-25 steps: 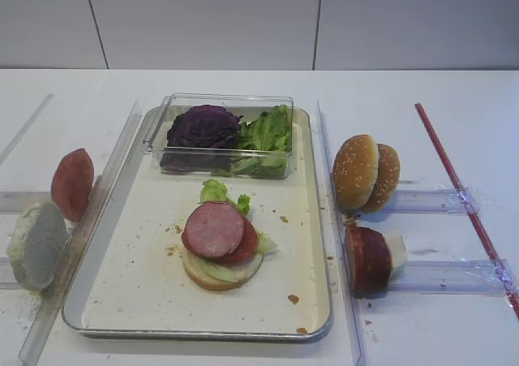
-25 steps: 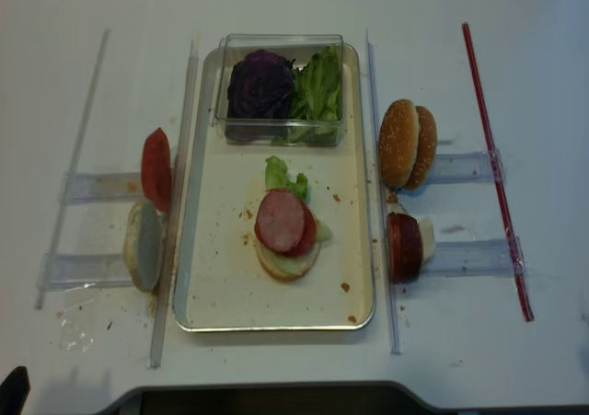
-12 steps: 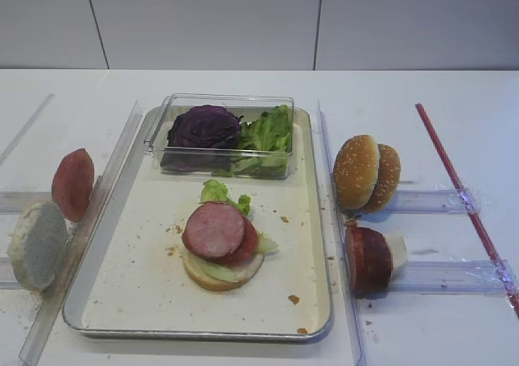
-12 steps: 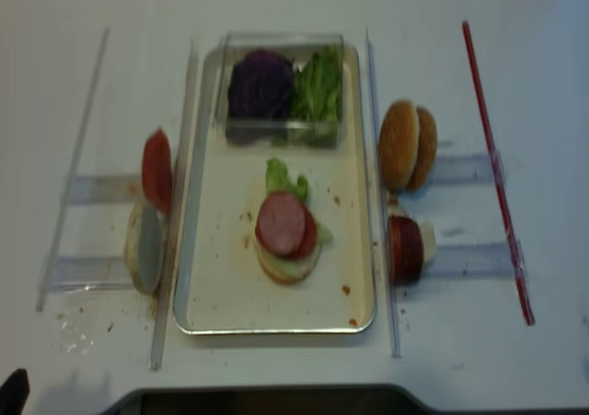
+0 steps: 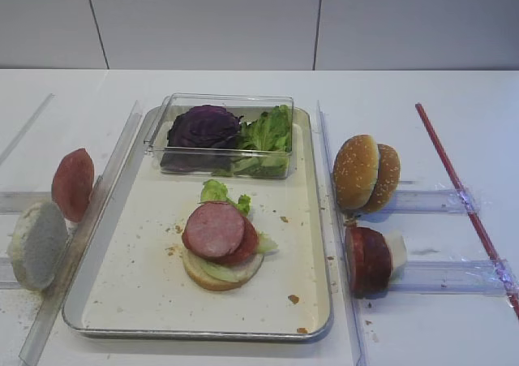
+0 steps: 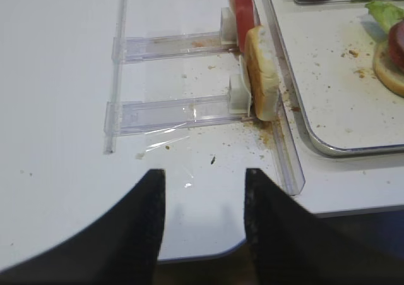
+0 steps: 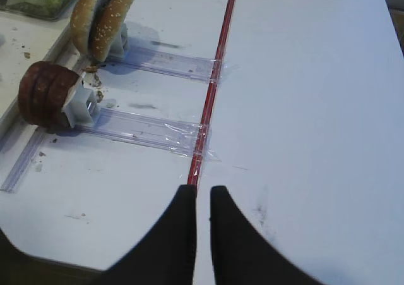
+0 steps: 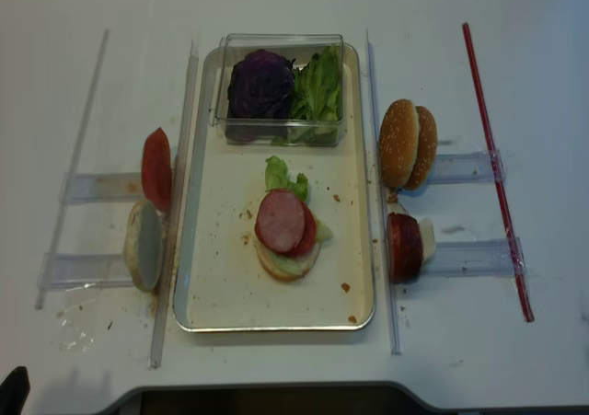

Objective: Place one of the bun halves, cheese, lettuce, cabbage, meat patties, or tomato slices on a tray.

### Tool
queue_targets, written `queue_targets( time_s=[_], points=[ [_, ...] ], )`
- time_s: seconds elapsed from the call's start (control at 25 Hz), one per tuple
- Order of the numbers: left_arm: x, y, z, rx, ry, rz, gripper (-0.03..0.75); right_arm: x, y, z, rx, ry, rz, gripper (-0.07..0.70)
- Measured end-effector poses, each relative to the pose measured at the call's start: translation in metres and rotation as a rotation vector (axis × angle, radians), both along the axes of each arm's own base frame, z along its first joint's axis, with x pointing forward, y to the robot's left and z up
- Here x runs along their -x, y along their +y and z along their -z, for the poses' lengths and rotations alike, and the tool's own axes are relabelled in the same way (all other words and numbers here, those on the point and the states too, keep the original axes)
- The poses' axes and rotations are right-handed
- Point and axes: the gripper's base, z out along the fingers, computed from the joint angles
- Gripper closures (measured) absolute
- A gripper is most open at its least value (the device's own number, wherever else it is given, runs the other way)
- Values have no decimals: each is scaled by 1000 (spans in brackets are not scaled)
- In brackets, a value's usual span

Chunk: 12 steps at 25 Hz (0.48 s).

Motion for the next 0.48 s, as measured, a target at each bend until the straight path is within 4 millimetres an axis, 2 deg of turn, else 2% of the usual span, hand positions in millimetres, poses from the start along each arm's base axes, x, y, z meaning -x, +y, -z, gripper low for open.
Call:
queue_targets(
  time_s=[0.16, 0.48],
  points=[
    [0, 0, 0, 0, 0, 0, 429, 0, 0, 0, -2, 0, 1, 564],
    [0, 0, 0, 0, 0, 0, 429, 0, 0, 0, -2, 0, 1, 572]
  ],
)
